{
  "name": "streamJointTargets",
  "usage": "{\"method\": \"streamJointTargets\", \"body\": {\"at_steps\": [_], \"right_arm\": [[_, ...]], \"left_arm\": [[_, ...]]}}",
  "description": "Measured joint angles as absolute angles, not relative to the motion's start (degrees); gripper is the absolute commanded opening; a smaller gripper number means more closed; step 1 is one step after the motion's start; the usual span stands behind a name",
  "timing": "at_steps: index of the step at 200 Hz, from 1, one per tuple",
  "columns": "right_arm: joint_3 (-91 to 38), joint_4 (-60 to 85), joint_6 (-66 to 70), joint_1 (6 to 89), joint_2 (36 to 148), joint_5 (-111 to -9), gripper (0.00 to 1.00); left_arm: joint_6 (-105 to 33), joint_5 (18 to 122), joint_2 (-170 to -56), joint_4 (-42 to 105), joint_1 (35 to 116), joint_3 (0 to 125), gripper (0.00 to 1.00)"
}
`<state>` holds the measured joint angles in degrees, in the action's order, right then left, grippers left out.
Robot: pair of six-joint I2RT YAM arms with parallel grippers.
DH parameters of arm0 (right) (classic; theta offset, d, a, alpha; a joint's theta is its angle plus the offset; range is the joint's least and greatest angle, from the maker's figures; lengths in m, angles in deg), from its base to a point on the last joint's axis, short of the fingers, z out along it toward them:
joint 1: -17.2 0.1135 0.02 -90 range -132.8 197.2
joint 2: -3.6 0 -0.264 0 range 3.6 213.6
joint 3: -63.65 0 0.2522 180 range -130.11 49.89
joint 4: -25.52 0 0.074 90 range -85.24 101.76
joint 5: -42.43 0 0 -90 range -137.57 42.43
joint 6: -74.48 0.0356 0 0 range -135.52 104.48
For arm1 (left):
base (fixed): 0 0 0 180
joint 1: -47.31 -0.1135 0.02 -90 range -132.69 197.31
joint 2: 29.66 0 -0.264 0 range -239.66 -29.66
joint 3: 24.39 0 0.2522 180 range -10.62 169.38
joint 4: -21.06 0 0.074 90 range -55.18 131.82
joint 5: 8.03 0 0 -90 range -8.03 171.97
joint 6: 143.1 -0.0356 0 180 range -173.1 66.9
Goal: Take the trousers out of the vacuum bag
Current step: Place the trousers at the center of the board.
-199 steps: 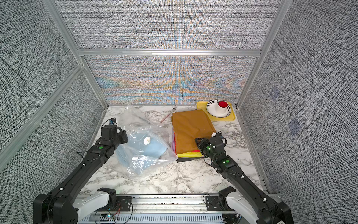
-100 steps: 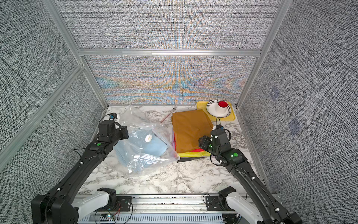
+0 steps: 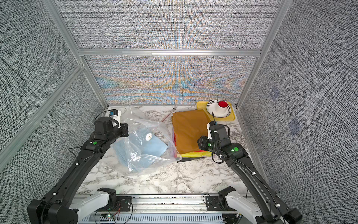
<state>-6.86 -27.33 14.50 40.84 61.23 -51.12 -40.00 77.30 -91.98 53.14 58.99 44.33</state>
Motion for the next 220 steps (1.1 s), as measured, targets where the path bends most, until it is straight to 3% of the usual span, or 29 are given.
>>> {"method": "streamJointTargets", "body": {"at_steps": [89, 142, 220], "right_arm": [[-3.63, -11.75, 12.25, 42.30, 77.34, -52.89, 0.44], [0.15, -6.59, 14.06, 45.34, 77.40, -52.34, 0.44], [-12.39, -8.21, 10.72, 53.69, 69.38, -53.04, 0.51]], "left_arm": [[-43.56, 73.59, -86.58, 60.49, 59.02, 50.65, 0.00], [-44.77, 70.81, -87.70, 62.02, 59.02, 53.43, 0.00], [-45.77, 64.89, -90.21, 62.98, 59.06, 53.71, 0.00]]}}
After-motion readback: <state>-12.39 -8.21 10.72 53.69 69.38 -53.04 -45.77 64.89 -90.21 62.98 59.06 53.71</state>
